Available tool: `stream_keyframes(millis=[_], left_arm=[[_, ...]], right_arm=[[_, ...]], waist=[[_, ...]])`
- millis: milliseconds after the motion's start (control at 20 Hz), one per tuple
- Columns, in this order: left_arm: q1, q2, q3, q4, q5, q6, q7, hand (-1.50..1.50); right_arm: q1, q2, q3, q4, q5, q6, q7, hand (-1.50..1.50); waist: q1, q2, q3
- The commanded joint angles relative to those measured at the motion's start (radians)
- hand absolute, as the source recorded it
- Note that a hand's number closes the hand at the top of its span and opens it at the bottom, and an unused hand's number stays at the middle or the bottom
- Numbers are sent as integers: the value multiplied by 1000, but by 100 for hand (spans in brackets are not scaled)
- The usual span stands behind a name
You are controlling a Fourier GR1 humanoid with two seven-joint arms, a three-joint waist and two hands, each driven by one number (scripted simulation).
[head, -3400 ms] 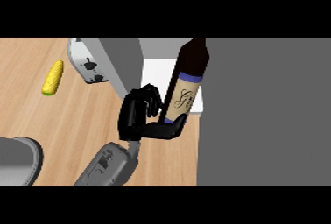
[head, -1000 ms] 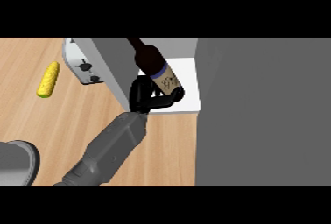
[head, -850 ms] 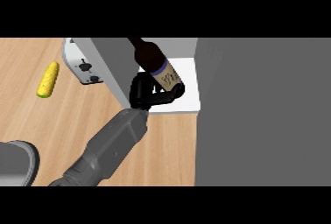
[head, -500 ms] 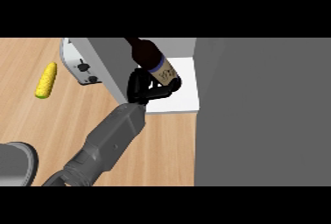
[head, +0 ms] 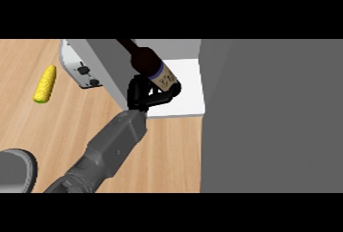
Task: Pick up the wine, place it into the cabinet and close the cabinet
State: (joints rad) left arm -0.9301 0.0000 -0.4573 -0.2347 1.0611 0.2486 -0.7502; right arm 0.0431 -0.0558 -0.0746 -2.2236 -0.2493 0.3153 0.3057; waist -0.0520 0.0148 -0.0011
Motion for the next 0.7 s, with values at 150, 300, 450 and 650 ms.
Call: stream_keyframes(millis=[150, 300, 450, 650], left_arm=[[3, 0, 44, 14, 27, 13, -84, 150], [37, 0, 41, 50, -7, -30, -188, -150], [-14, 34, 53, 67, -24, -66, -174, -150], [51, 23, 32, -39, -35, -64, -203, -150]], right_arm=[[10, 22, 37, -28, 41, -17, -1, -150], [8, -8, -29, 19, 5, 14, -46, -150], [9, -8, -14, 8, 23, 1, -18, -150], [21, -22, -27, -80, -30, -7, 41, -150]], waist=[[6, -2, 0], [13, -2, 0], [17, -2, 0], [42, -16, 1]])
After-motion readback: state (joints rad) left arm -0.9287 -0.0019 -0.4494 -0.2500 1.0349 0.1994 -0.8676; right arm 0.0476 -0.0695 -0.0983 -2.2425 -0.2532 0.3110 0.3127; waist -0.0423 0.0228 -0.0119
